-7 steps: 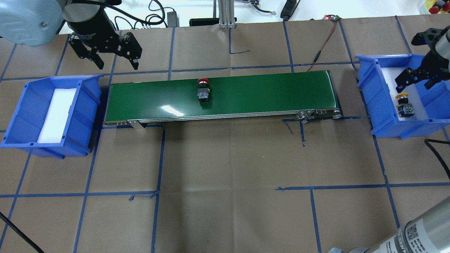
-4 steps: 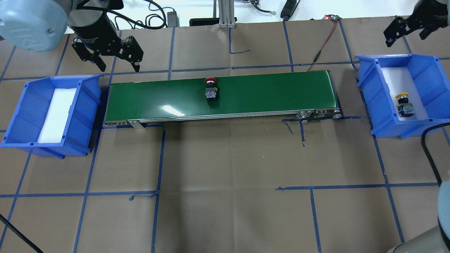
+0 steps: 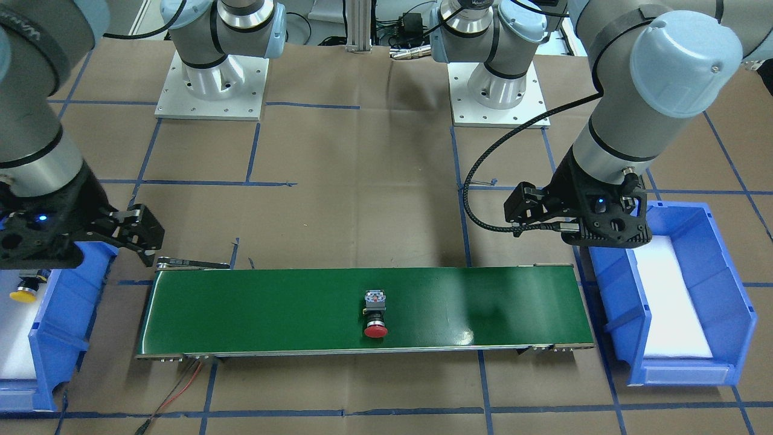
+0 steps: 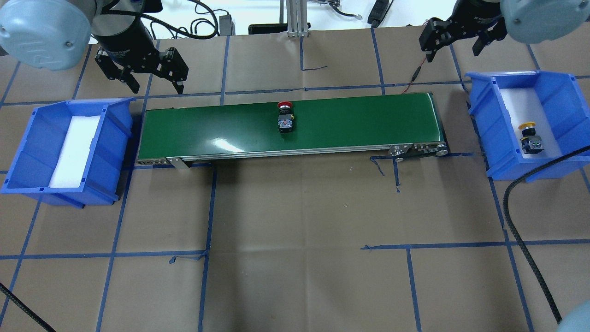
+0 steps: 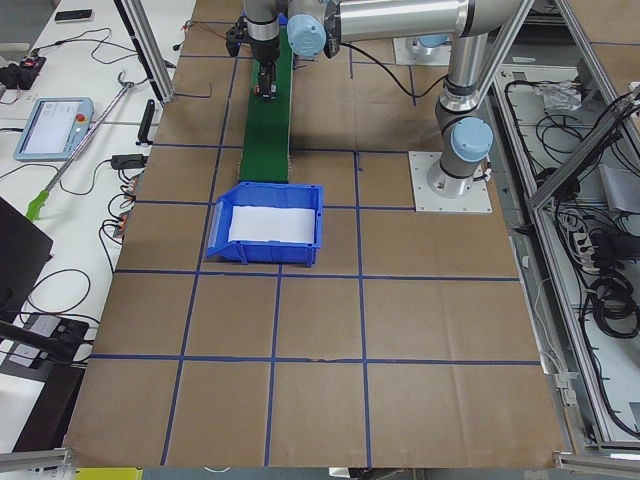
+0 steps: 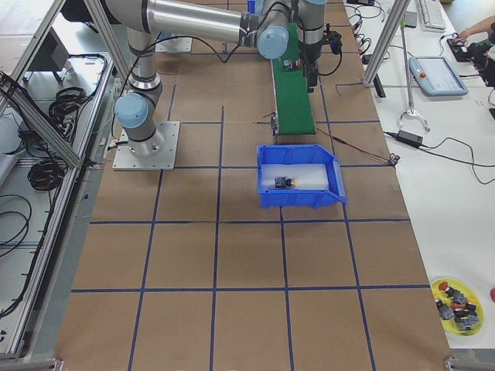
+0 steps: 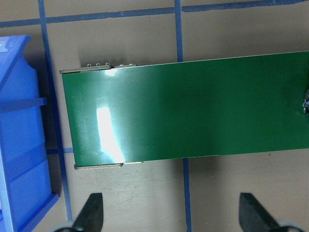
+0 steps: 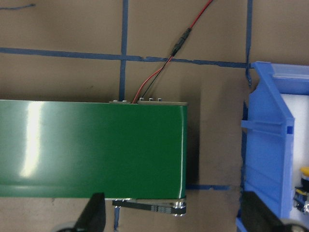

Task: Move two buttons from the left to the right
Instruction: 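Move the right gripper back over the belt toward the red button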

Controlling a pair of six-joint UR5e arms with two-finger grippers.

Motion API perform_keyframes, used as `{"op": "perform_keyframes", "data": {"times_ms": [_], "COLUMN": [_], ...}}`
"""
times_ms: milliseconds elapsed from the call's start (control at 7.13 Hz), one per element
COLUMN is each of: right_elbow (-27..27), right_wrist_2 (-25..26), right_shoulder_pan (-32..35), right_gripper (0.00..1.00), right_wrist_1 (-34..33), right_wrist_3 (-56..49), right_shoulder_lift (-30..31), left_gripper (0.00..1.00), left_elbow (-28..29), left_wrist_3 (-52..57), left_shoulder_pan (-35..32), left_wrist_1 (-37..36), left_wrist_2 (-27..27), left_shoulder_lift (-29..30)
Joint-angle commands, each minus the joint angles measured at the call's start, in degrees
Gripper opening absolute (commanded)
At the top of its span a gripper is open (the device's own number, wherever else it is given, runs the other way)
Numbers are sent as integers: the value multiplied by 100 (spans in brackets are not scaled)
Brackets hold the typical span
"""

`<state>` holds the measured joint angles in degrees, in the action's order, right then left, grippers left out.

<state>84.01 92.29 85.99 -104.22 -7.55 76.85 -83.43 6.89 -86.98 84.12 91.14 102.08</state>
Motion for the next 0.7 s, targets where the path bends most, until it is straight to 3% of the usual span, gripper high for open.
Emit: {"op": "perform_keyframes", "data": {"times_ms": [0,140,561], "right_elbow": [675,756,792], "right_wrist_2": [-305,-673,-669], "right_shoulder_pan": [163,164,277], "right_gripper": [100,100,100], "right_wrist_1": [-37,-46,-493], "right_wrist_3": [471,613,623], "right_shoulder_lift": [233,234,103], "left_gripper": [99,99,99], "left_elbow": [-15,-59,-410], "left_wrist_3": [-3,-12,15], "left_shoulder_pan": [-4,-4,5], "left_wrist_1": [-1,-1,-192], "left_wrist_2": [0,0,9], "left_shoulder_lift": [-4,-4,-91]}}
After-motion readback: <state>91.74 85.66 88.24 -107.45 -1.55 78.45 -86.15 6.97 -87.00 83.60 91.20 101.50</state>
